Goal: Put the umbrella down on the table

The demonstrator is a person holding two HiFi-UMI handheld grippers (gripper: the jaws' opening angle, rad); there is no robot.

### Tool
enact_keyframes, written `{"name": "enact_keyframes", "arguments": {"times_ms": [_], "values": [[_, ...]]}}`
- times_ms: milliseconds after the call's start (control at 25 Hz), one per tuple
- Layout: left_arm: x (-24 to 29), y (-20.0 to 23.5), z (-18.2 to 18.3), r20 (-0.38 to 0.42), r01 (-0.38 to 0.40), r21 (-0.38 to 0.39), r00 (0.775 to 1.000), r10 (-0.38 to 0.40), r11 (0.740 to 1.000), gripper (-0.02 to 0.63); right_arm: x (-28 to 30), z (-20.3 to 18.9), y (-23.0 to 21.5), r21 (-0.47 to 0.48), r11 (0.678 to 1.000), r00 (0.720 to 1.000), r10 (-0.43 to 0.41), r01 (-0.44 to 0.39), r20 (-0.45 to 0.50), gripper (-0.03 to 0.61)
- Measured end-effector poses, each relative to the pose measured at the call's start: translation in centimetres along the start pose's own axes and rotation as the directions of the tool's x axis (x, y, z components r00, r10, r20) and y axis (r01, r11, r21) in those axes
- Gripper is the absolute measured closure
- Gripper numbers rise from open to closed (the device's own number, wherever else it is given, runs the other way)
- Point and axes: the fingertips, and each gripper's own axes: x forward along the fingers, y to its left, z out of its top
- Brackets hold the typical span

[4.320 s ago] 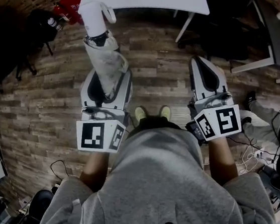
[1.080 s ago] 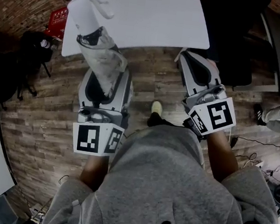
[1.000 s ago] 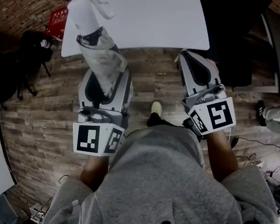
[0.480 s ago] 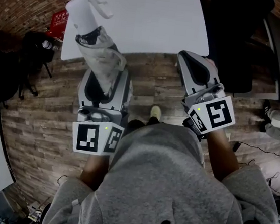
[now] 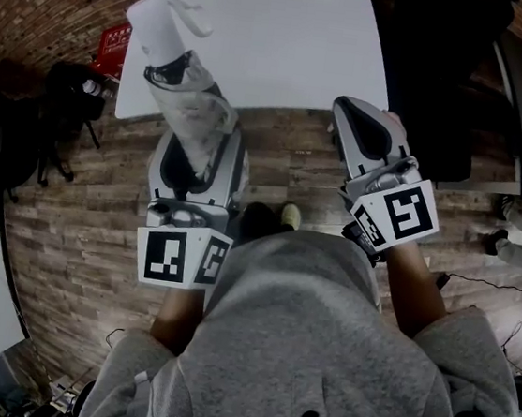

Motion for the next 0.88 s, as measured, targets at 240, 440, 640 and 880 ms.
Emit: {"name": "enact_keyframes", "arguments": {"times_ms": [240,440,640,880], "values": [[0.6,0.2,-0.4,-0.018,0.003,-0.005,1.000,-0.003,1.000,0.327,0.3,-0.6,-0.5,0.016,1.000,1.000,-0.006,0.006,-0.010,0.548],[4.2,1.9,-1.2,-0.053,-0.004,-0.019,0.999,0.003,1.000,0.327,3.3,-1.1,-2.6,0.032,0.999,1.000,-0.012,0.013,-0.027,0.548],[7.2,2.9,-1.6,-0.069,0.016,-0.031,0.997,-0.018,0.999,0.327,5.4,-1.1,-4.4,0.032,0.999,0.999,-0.028,0.030,-0.039,0.548],[7.3,3.5,-2.3,-0.070,0.044,-0.044,0.996,-0.047,0.998,0.327,5.2,-1.0,-4.0,0.015,0.998,0.998,-0.059,0.060,-0.029,0.548]]}}
